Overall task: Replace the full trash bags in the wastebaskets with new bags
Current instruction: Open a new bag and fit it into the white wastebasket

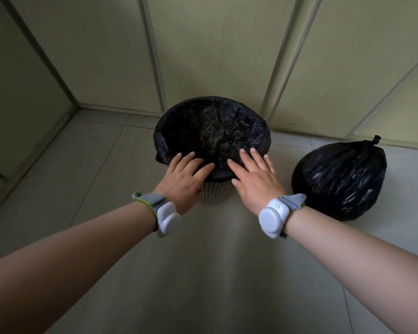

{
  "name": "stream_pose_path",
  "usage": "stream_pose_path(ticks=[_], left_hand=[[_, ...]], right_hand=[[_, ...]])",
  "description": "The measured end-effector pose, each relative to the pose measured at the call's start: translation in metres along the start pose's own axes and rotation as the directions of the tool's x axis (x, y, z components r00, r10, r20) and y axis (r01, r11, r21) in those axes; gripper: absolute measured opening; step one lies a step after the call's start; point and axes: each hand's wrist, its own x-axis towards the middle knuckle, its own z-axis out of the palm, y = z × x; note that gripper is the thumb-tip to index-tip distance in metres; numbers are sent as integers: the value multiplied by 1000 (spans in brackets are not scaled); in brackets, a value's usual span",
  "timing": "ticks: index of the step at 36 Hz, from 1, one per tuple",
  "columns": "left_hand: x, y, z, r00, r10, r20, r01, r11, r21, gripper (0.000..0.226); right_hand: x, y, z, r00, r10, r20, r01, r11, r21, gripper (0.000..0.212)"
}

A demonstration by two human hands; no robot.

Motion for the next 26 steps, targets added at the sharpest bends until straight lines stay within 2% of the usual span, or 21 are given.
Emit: stream_pose_path(ticks=[5,9,12,17,22,26], left_hand=[[-4,-3,-8,998,49,-40,-50,998,-30,89],[8,10,-22,991,81,-103,-93,989,-115,74],[23,31,-34,988,104,-115,-125,973,-196,62],[62,78,-41,971,158,-179,-208,927,-311,59],[90,127,-35,982,94,-166,-162,873,-460,57],[107,163,-18,993,66,-101,-110,845,-523,58]], right_hand=[[-8,12,-7,998,-55,1,55,998,-10,57],[-17,28,-19,983,-120,-138,119,993,-14,54],[-24,46,-28,972,-112,-208,108,994,-27,55],[-35,93,-33,963,14,-271,-11,1000,12,52],[-47,148,-23,927,154,-343,-140,988,65,46],[-63,197,-14,870,345,-353,-329,938,106,46]])
